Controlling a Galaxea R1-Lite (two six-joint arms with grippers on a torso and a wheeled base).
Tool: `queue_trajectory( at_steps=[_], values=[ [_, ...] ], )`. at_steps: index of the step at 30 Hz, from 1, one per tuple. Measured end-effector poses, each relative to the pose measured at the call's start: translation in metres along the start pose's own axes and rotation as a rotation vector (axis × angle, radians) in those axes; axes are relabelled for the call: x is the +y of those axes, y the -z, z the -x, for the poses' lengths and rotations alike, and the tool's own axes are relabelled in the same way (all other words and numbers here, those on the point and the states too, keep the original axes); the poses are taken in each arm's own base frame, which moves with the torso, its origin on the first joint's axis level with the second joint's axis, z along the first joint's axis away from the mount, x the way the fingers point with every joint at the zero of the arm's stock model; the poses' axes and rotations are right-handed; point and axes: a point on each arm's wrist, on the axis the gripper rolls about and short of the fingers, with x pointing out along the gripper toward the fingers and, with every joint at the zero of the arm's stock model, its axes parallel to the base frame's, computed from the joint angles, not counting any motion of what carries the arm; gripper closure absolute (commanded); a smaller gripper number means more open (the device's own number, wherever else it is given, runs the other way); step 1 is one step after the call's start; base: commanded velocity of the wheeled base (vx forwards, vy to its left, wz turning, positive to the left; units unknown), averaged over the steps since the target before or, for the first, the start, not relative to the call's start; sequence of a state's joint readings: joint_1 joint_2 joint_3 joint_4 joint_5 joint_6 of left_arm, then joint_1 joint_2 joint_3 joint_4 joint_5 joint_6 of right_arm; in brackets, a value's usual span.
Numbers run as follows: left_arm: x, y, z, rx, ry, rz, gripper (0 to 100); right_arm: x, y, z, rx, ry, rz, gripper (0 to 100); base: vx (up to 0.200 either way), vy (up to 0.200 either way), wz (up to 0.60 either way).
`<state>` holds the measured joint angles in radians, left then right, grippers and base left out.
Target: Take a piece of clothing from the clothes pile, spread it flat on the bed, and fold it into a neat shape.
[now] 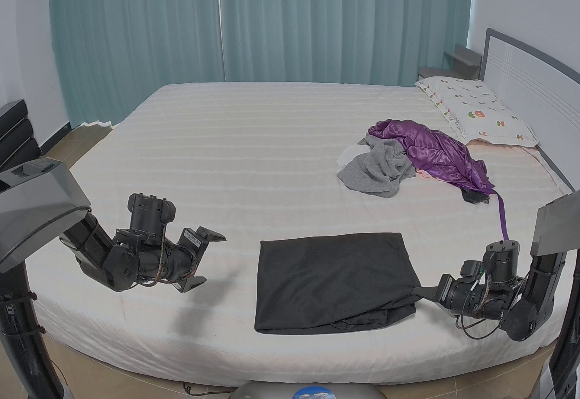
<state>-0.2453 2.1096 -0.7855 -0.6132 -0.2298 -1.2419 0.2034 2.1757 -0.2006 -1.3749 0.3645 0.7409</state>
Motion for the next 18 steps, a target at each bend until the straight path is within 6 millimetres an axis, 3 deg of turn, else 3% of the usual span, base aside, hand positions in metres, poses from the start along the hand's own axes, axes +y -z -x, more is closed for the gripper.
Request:
queue_trajectory(
  at_steps=[7, 8, 18],
  values=[
    [0.0000, 0.0000, 0.0000, 0.000, 0.000, 0.000, 0, -0.0024, 0.0016, -0.0010, 0.005, 0.008, -0.001, 100, 0.000, 0.000, 0.00],
    [0.0000, 0.0000, 0.0000, 0.000, 0.000, 0.000, 0, -0.0032, 0.0021, -0.0017, 0.009, 0.010, -0.001, 0, 0.000, 0.000, 0.00],
    [0.0000, 0.0000, 0.0000, 0.000, 0.000, 0.000, 0, -0.0066, 0.0053, -0.0031, 0.028, 0.015, -0.012, 0, 0.000, 0.000, 0.00]
  ],
)
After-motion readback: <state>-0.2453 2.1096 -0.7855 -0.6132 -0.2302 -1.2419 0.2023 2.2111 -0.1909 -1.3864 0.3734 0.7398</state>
